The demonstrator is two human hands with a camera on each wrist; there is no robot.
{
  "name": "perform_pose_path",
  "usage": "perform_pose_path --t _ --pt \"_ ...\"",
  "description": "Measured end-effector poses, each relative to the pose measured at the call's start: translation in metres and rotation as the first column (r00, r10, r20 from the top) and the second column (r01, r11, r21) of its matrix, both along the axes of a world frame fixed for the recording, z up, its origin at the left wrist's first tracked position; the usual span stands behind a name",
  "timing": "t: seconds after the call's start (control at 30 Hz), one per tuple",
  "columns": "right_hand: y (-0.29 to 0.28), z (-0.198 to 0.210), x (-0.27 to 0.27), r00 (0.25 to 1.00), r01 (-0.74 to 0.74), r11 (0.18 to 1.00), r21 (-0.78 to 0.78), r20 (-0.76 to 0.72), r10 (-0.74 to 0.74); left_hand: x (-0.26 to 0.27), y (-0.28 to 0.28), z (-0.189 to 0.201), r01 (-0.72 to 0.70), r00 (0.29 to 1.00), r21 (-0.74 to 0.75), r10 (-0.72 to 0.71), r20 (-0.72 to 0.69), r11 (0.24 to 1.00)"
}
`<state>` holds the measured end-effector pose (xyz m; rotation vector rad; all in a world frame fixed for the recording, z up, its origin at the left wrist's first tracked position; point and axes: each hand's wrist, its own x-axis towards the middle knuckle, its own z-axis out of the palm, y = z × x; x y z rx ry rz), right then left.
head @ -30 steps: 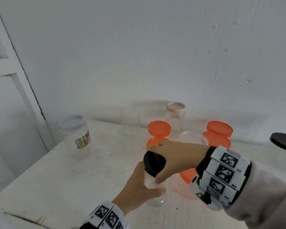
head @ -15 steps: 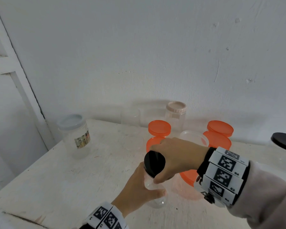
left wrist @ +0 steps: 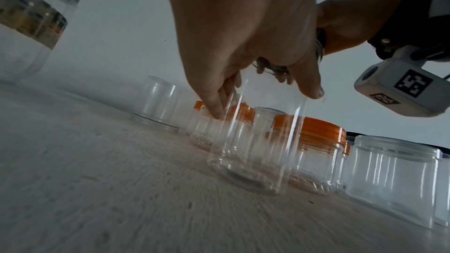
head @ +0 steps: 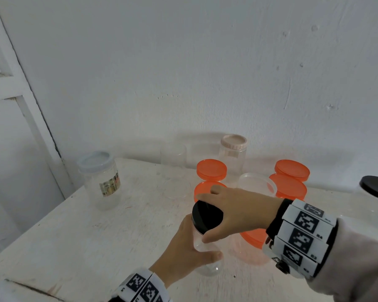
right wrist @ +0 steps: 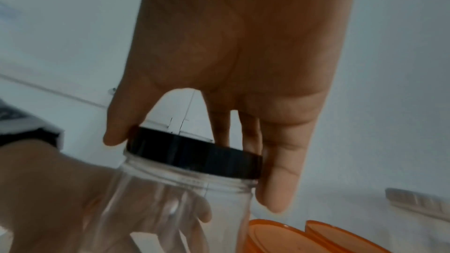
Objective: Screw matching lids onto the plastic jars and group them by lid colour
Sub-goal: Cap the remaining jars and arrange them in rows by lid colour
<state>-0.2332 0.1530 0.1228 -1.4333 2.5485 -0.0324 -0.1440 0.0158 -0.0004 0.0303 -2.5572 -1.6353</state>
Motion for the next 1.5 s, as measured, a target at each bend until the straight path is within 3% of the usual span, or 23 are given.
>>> perform_pose_path --t 0.2,0.6,0.83,1.07,1.5 --pt "-0.004 -0.005 0.003 0.979 -0.041 0.999 -0.011 -0.201 0.037 0.000 0.002 -0.003 -0.038 0.999 -0.021 0.037 -0.021 0.999" --pt "-0.008 -0.018 0.018 0.953 0.199 0.973 -0.120 -0.206 -0.221 0.003 0.006 0.000 -0.032 0.998 -0.015 0.031 -0.056 0.999" --pt "0.004 -0.007 0.007 0.994 0.036 0.999 -0.017 -0.100 -0.037 0.001 0.001 0.003 0.008 1.000 -0.049 -0.009 -0.023 0.999" --pt "0.000 -0.007 0.006 0.979 -0.023 0.999 -0.022 -0.205 0.018 0.002 0.004 0.000 -0.035 0.999 -0.051 0.033 -0.038 0.998" --pt "-0.005 -0.020 0.024 0.944 0.210 0.967 -0.145 -0.228 -0.239 0.003 0.009 -0.003 -0.033 0.997 0.003 0.033 -0.073 0.999"
